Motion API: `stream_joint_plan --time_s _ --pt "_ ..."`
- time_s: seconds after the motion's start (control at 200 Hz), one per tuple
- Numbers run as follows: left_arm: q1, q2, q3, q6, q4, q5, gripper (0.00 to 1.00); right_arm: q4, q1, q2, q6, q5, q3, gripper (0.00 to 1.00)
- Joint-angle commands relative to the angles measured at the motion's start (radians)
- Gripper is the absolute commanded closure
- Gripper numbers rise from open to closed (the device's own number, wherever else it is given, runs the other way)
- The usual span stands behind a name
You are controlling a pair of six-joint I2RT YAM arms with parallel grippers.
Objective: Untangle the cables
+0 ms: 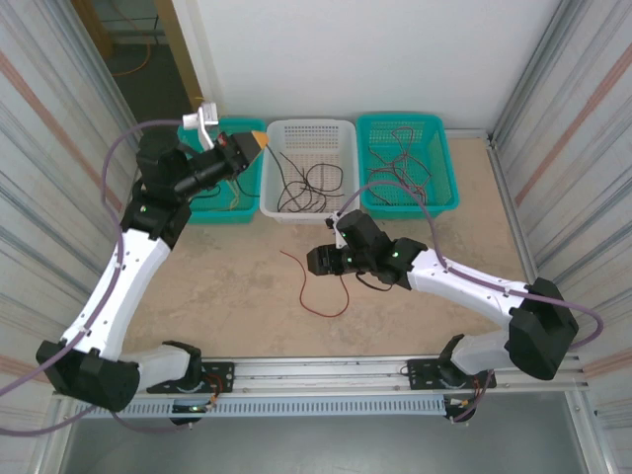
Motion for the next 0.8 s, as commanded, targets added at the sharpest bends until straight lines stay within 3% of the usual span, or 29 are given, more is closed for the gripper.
stream_joint_plan --time_s 0.0,0.145,0.381,0.476,0.501,0.561,0.641,0.792 --pt "0.008 0.061 0.096 0.079 0.026 -0.008 1.00 -0.006 -0.009 -0.093 0.037 0.047 -0.033 0.35" --pt "0.009 0.167 0.126 0.197 0.027 -0.087 1.00 -0.045 -0.024 -0.164 0.057 0.106 -0.073 0.35" --pt "0.021 0.424 0.130 0.182 0.167 -0.065 1.00 -0.082 -0.055 -0.196 0.072 0.116 -0.091 0.37" --pt "0.019 0.499 0.151 0.204 0.118 -0.121 1.00 -0.100 -0.054 -0.188 0.069 0.124 -0.074 0.37" --pt "0.019 0.518 0.158 0.209 0.108 -0.120 0.91 -0.101 -0.054 -0.188 0.067 0.127 -0.071 0.37" --pt "0.018 0.551 0.168 0.204 0.093 -0.105 0.54 -0.105 -0.054 -0.189 0.064 0.132 -0.067 0.37" --pt "0.010 0.559 0.161 0.216 0.085 -0.093 0.15 -0.106 -0.053 -0.191 0.062 0.135 -0.062 0.37" --pt "-0.033 0.487 0.201 0.356 -0.037 -0.132 0.05 -0.105 -0.048 -0.157 0.057 0.122 -0.038 0.36"
